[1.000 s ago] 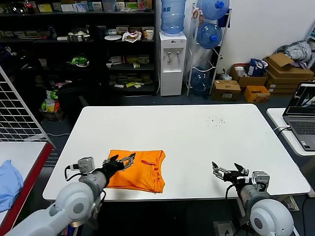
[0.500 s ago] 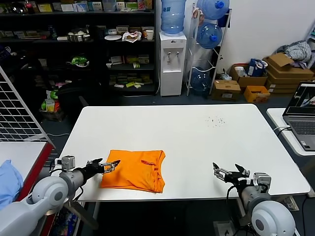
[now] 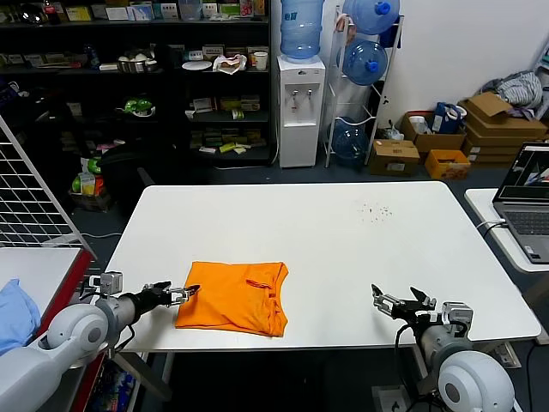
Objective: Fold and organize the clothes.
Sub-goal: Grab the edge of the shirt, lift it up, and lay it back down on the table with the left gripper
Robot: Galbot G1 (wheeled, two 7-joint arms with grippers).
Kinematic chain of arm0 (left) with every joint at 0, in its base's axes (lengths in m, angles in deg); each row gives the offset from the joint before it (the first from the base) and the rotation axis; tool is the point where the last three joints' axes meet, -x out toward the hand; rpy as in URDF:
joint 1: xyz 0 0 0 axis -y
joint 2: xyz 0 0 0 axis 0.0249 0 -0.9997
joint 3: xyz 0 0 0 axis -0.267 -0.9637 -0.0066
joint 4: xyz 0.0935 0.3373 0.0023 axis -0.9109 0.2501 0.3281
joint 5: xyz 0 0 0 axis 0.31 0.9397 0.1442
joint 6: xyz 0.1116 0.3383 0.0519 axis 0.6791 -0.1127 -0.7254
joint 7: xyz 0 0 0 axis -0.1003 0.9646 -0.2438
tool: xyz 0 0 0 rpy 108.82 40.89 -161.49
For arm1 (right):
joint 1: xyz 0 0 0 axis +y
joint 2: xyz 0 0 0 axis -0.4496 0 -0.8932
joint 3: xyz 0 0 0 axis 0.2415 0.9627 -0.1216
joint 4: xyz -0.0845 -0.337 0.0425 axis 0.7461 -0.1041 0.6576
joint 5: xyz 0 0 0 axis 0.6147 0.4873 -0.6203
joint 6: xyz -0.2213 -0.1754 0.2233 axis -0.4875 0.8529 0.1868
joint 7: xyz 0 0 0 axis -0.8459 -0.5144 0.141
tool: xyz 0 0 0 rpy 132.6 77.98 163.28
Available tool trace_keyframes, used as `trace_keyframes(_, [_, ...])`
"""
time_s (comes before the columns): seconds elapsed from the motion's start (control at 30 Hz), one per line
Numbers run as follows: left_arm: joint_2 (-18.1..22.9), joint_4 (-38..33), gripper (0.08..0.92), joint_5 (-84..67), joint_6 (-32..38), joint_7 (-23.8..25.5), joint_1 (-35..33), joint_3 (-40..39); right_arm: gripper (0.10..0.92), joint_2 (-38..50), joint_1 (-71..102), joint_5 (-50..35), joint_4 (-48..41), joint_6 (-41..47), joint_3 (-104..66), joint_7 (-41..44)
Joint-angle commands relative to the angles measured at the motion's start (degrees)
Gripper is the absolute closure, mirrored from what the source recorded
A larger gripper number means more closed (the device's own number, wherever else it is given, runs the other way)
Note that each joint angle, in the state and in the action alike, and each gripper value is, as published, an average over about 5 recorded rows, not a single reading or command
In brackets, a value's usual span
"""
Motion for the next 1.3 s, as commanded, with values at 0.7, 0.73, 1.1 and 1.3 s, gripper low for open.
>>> trace_keyframes(0.7, [1.15, -0.4, 0.507, 1.61, -1.21, 1.85, -0.19, -1.42, 0.104, -0.02, 0.23, -0.04, -0.08, -0.06, -0.42, -0.05])
trace_keyframes(0.73, [1.15, -0.65, 0.533, 1.55, -1.23, 1.79, -0.22, -1.41, 0.104, -0.05, 0.19, -0.03, -0.11, -0.06, -0.35, -0.06])
trace_keyframes(1.1, [1.8, -3.44, 0.85, 0.88, -0.57, -0.64, -0.28, 0.23, 0.104, -0.11, 0.02, 0.0, -0.24, -0.22, -0.13, 0.03])
trace_keyframes(1.3, [-0.05, -10.23, 0.907, -0.42, -0.66, -5.32, -1.96, 4.64, 0.104, -0.08, -0.5, 0.05, -0.44, -0.51, -0.03, 0.25])
